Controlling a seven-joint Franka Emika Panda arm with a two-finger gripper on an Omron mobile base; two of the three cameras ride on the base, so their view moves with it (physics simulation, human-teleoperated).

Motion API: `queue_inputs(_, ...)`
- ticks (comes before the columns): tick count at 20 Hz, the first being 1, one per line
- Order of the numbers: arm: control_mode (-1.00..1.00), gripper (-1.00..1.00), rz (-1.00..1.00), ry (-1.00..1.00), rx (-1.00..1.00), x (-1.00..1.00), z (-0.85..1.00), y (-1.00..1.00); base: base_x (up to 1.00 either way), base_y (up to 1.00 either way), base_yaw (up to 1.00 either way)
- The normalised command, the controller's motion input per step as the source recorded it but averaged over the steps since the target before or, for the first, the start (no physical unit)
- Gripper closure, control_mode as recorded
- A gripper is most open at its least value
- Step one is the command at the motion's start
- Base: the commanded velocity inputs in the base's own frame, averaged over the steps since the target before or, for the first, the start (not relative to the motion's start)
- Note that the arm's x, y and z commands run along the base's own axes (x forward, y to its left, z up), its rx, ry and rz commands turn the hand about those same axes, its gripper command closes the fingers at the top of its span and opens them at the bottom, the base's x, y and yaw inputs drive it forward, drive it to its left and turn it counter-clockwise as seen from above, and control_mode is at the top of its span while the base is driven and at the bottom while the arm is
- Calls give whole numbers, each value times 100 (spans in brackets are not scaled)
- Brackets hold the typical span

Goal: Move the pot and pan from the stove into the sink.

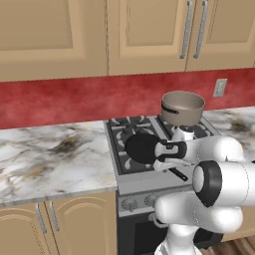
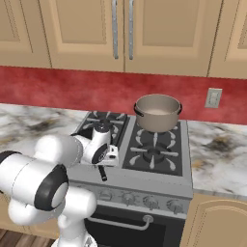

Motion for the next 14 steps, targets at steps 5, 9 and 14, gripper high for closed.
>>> queue_inputs(5,-100,100,0,0,6,0,89,0,0,0,0)
queue_inputs(9,-100,100,0,2,6,-8,100,0,0,0,0)
queue_inputs(14,-100,100,5,6,1,-48,76,0,0,0,0)
